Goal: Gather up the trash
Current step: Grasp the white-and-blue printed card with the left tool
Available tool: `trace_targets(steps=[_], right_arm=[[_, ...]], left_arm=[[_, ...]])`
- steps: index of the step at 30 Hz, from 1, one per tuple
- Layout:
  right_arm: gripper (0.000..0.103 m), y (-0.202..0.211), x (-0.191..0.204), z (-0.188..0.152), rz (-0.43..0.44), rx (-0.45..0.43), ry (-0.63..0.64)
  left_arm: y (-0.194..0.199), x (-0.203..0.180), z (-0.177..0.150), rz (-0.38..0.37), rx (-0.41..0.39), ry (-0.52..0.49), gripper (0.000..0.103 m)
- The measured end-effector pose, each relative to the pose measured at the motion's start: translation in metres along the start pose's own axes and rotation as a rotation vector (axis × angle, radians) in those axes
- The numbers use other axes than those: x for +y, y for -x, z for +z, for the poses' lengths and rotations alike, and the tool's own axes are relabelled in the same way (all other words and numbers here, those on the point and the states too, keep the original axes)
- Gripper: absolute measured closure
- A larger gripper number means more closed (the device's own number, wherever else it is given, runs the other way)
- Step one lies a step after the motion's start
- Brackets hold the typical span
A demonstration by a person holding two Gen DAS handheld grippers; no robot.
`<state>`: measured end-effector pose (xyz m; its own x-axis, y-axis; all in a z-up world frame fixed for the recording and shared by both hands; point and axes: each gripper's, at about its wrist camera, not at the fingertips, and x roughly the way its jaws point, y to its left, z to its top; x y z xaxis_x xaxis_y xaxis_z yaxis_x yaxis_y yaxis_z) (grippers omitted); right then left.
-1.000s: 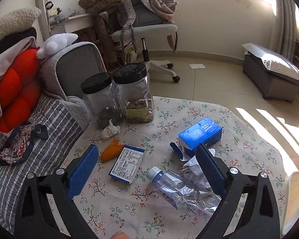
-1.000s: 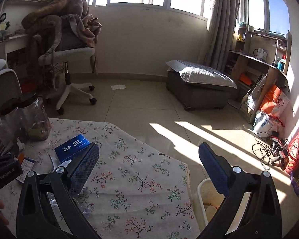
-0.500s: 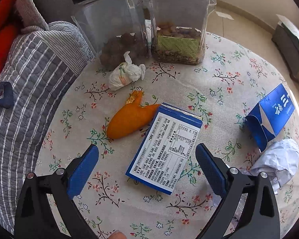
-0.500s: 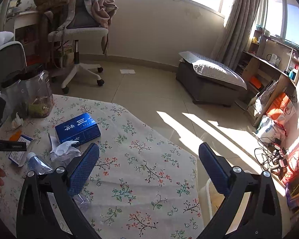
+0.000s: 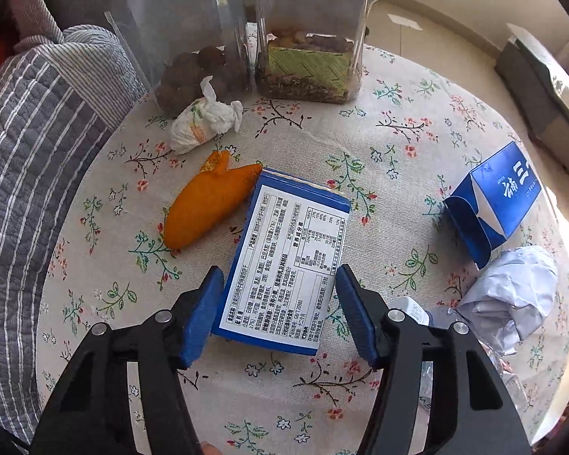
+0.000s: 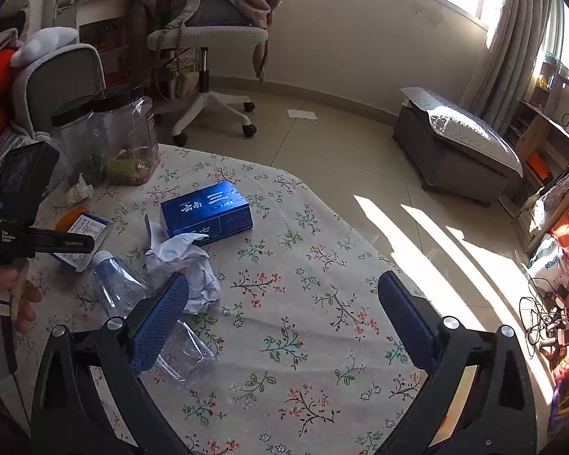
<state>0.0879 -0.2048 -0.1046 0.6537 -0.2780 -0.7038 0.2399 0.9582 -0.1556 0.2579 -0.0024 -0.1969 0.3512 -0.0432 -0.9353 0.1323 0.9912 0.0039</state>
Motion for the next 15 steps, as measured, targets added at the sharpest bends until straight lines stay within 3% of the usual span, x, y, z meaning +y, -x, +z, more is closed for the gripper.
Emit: trace_targets(steps=[4,9,12,15], right_arm=[[0.007,-0.015,0.036,0.002,0.152,0.090,0.198],[0.007,-0.046,0.090,0.011,0.322,0.230,0.393],[0.012,-0.061,0.125,0.011,0.320,0.267,0.503],[0.020,-0.074,0.155,0.006,0.311,0.289,0.612]], left_arm=[[0.056,0.016,0.003,-0.080,-0.106,0.072,0.043],[0.147,0.042,-0.001,-0.195,-0.294,0.179,0.043],[0.185,0.062,-0.004,-0.218,-0.394,0.227,0.043],[0.195,0.079,0.001,-0.220,-0.426,0.273,0.043]])
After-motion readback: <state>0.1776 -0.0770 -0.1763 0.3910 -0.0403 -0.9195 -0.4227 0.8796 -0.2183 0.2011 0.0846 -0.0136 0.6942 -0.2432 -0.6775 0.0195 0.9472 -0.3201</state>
